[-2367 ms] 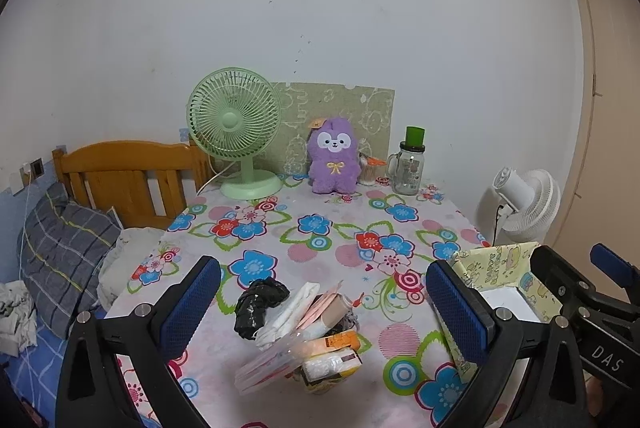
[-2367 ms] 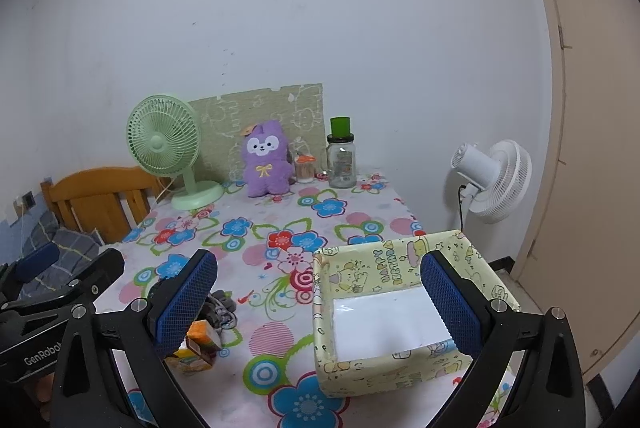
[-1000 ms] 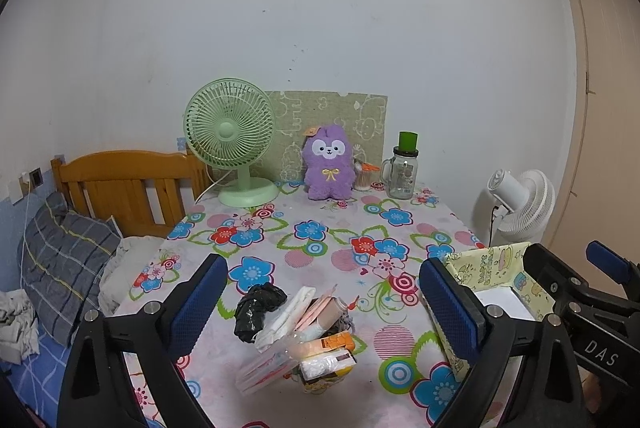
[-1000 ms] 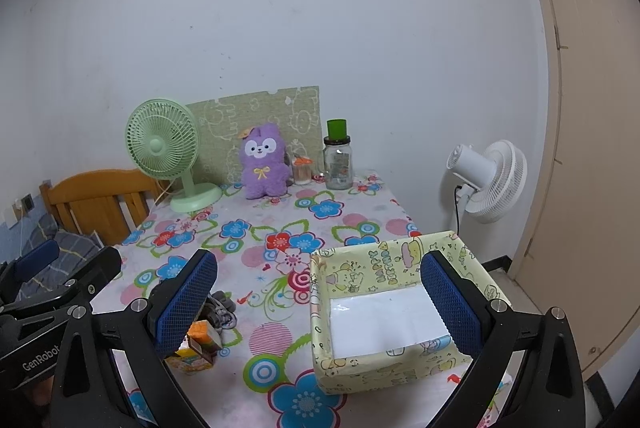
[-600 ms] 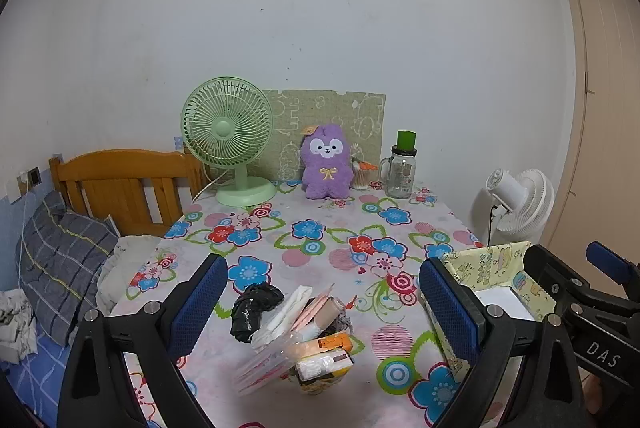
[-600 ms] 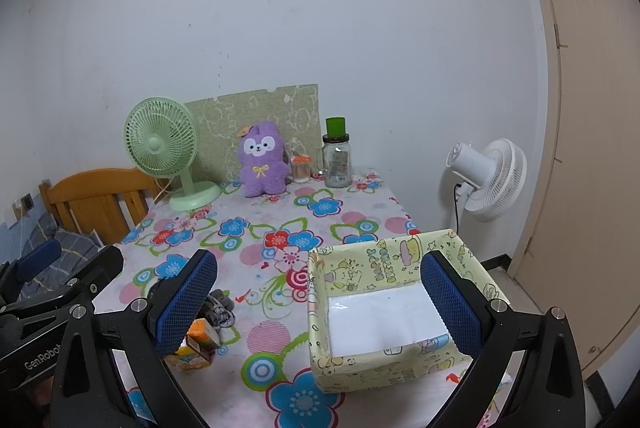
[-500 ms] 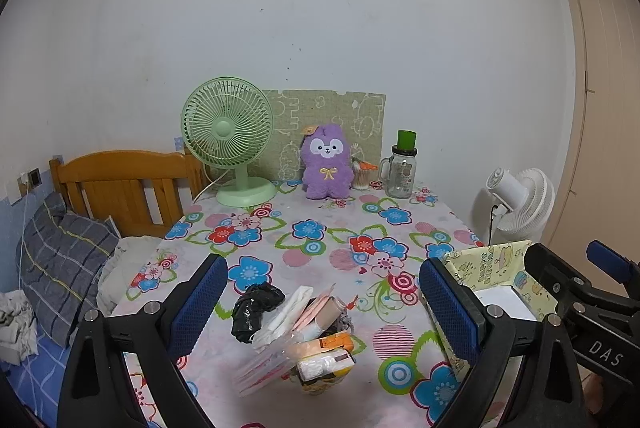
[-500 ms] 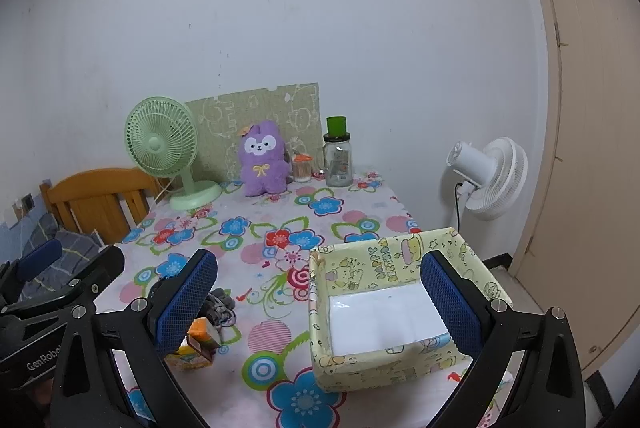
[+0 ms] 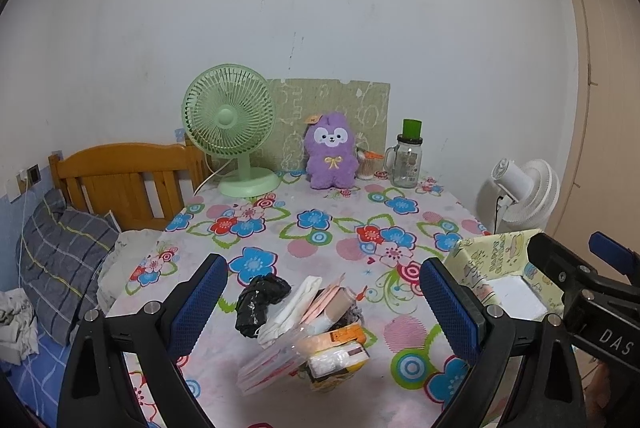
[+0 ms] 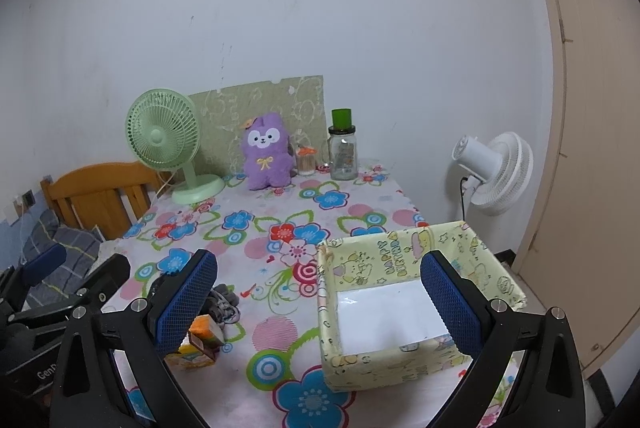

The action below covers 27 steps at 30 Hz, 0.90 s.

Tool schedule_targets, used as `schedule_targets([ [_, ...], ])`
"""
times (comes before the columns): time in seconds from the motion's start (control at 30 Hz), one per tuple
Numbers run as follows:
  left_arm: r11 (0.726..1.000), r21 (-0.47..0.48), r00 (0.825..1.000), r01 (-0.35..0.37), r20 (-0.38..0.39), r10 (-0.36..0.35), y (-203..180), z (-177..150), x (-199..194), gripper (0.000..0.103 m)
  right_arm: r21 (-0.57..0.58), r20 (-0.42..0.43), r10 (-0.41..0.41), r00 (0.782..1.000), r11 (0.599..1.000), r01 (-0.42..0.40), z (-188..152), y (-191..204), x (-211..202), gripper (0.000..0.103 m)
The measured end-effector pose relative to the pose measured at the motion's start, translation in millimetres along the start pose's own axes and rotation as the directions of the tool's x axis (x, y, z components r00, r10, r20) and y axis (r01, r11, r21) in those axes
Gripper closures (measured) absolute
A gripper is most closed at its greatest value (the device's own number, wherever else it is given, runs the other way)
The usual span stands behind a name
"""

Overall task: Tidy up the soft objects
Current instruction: 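Move both grippers down toward the items in the middle of the table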

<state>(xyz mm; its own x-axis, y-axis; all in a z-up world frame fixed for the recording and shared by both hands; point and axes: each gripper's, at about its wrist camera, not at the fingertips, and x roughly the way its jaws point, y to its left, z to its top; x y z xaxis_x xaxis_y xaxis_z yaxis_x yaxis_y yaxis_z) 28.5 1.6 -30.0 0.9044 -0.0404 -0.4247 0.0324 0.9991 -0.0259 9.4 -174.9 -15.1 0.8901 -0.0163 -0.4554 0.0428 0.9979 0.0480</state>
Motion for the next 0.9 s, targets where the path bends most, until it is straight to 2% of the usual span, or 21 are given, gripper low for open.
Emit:
schedule_targets([
  [0.13, 0.999, -0.032, 1.0, -0.001, -0.017, 0.0, 8.6, -2.2, 6.4, 0.006, -0.006, -0.012, 0.017, 1.0, 1.0, -0.017, -4.4, 8.7, 8.9, 0.0],
  [0.37, 0.999, -0.031, 0.998, -0.017, -0.056, 0.015, 24.2, -14.3, 21.1, 0.006, -0.016, -0.039, 0.033, 0.999, 0.999, -0.033, -16.2, 25.1, 25.1, 0.0],
  [0.53, 0.996, 0.028, 0.994, -0.088, -0.068, 0.09, 32.4, -26.9, 29.0, 0.006, -0.012, -0.062, 0.051, 0.997, 0.999, -0.051, -26.2, 39.3, 34.8, 0.0],
  [0.77, 0.999, 0.023, 0.993, -0.04, -0.11, 0.042, 44.7, -38.0, 35.0, 0.006, -0.024, -0.09, 0.083, 0.993, 0.996, -0.085, -40.1, 65.0, 45.7, 0.0],
  [0.9, 0.998, 0.05, 0.991, -0.024, -0.132, 0.03, 46.7, -46.4, 40.8, 0.006, -0.043, -0.115, 0.103, 0.988, 0.993, -0.108, -48.4, 79.9, 52.7, 0.0],
])
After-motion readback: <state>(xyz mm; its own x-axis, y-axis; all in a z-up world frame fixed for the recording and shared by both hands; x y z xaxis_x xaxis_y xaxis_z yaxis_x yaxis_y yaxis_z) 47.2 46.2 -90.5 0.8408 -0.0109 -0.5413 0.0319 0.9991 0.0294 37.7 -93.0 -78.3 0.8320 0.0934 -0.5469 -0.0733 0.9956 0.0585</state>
